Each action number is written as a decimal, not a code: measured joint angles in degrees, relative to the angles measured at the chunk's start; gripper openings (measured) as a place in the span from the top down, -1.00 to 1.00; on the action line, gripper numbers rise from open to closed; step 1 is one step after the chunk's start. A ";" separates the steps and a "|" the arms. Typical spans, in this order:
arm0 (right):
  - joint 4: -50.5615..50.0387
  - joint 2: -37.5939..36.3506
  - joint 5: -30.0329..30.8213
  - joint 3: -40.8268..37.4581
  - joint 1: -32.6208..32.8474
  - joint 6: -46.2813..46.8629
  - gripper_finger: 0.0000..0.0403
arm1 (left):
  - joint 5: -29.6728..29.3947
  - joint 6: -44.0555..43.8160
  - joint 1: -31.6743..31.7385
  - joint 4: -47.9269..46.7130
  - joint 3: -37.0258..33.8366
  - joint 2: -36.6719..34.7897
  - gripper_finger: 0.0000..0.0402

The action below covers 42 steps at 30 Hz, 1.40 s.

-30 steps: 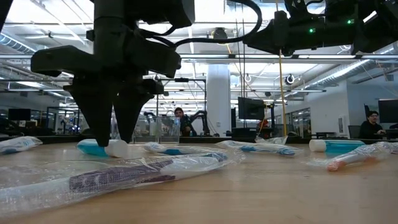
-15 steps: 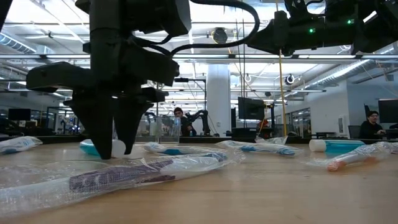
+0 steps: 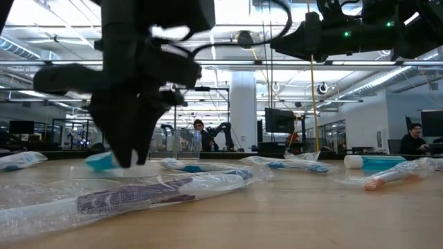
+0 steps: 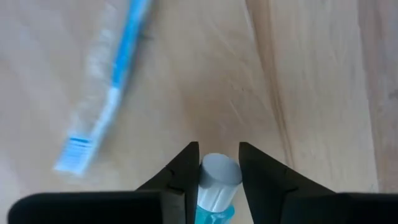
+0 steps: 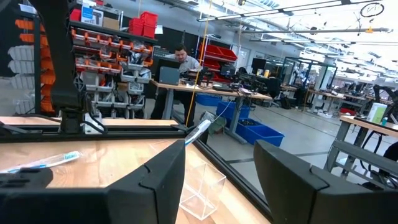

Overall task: Pick & Place toothbrushing station
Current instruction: Put the middle small blue bottle into the transparent organizer

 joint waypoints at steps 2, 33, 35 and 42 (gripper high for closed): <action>-0.02 0.00 0.01 0.00 -0.02 0.00 0.09 | -1.95 -1.03 -0.19 -1.32 1.99 0.00 0.51; -0.09 0.00 -0.01 0.02 -0.01 0.02 0.09 | -9.89 -39.65 14.53 -15.40 3.69 -0.11 -0.25; -0.09 0.00 -0.01 0.02 -0.02 0.02 0.09 | -9.88 -39.95 15.89 -14.12 3.69 -0.11 -0.27; -0.20 0.00 -0.01 0.02 0.00 0.02 0.09 | -5.46 -41.50 16.91 -11.73 3.69 -0.55 -0.14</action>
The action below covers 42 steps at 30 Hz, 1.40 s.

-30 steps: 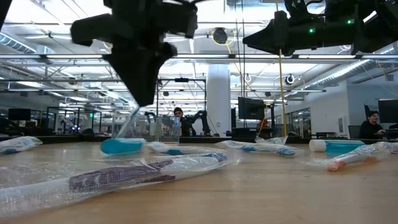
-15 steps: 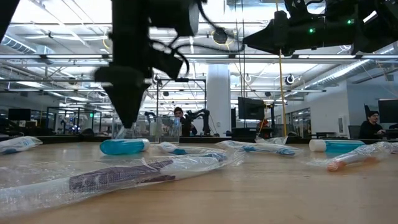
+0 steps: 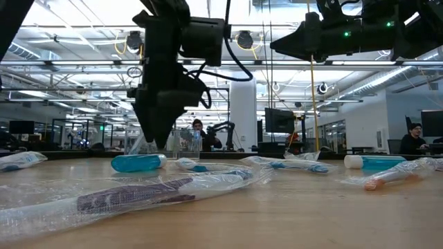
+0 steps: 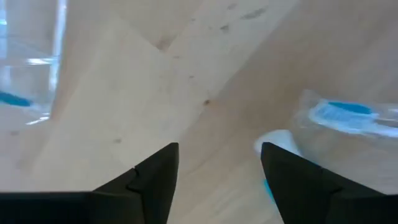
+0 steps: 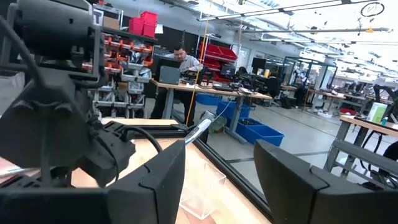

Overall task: Pick & Place toothbrushing station
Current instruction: Put the middle small blue bottle into the transparent organizer

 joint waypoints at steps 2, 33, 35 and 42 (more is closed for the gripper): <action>-0.01 0.00 0.00 0.00 -0.02 0.00 0.09 | 2.09 -0.27 -0.63 0.37 0.00 0.00 -0.09; 0.07 0.00 0.00 0.00 0.00 0.00 0.09 | 1.79 -12.38 -3.47 15.21 -8.61 -0.09 0.29; 0.04 0.00 0.00 0.00 -0.02 0.00 0.09 | 1.81 -12.18 -3.47 16.66 -8.63 -0.09 0.41; 0.04 0.00 0.01 0.00 0.00 0.00 0.09 | 1.35 -8.63 -3.95 19.75 -8.72 -0.07 0.55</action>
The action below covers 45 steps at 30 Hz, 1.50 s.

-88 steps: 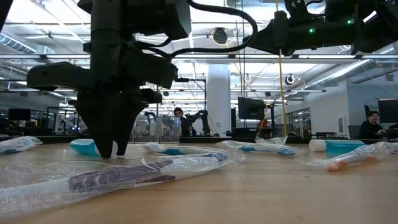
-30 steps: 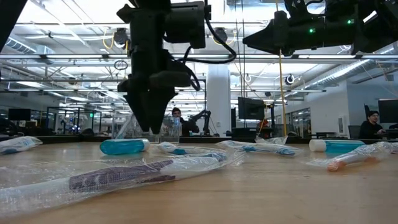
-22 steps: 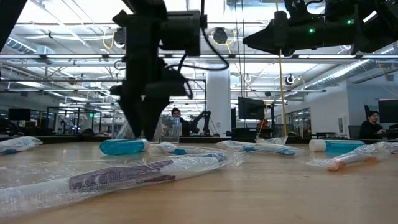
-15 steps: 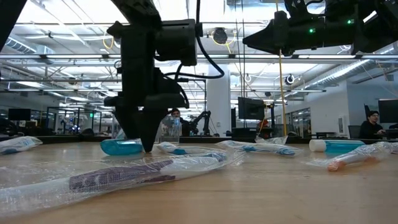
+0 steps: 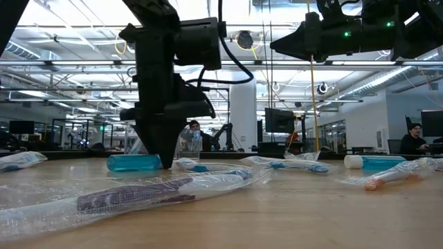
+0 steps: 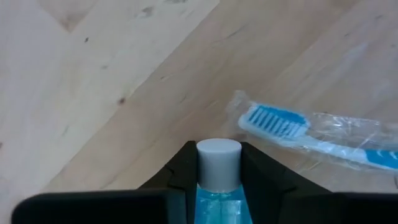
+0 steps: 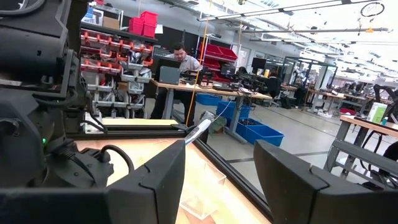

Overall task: Pick & Place toothbrushing station
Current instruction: Put the middle small blue bottle into the transparent organizer

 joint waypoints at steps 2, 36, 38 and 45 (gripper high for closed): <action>0.00 0.00 -0.01 0.00 -0.02 0.00 0.09 | -0.06 1.89 -0.21 0.09 -0.03 -0.26 0.54; 0.09 0.00 -0.05 0.00 -0.01 0.01 0.09 | -33.01 39.57 8.10 54.36 -19.67 -29.03 0.52; 0.11 0.00 -0.05 0.00 -0.02 0.00 0.09 | -29.47 41.93 11.00 61.87 -23.88 -30.56 0.51; 0.10 0.00 -0.04 0.00 -0.05 0.01 0.09 | -16.06 43.68 19.65 90.01 -38.75 -30.87 0.51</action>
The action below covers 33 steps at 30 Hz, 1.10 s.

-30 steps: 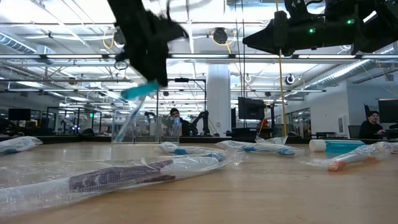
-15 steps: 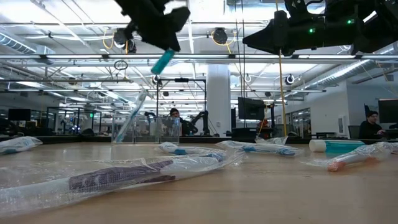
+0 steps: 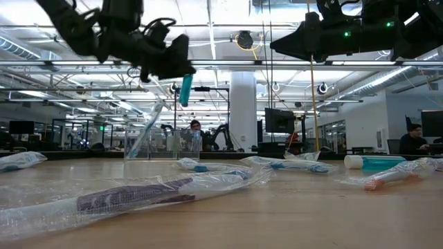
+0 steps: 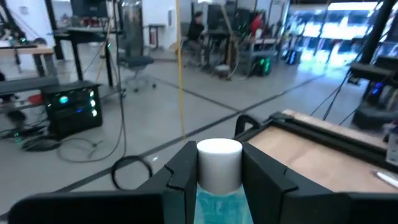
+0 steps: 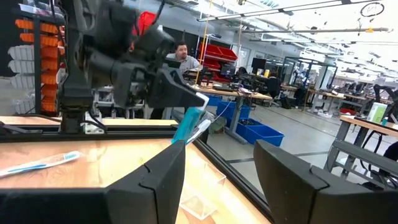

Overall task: Pick & Place toothbrushing station
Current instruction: Put the middle small blue bottle into the transparent organizer

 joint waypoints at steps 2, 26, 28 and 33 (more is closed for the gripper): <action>-0.07 0.00 0.03 0.00 0.01 -0.01 0.09 | 0.27 0.57 1.06 4.69 -3.28 0.54 0.51; -0.06 0.00 0.05 0.00 0.01 -0.90 0.09 | -7.87 3.59 4.99 15.27 -8.22 9.77 0.52; 0.01 0.00 0.05 0.00 0.01 -1.54 0.09 | -7.76 2.32 4.95 15.01 -8.22 11.20 0.52; 0.06 0.00 0.05 0.00 0.01 -1.11 0.09 | -8.12 1.68 5.35 17.50 -8.19 16.64 0.52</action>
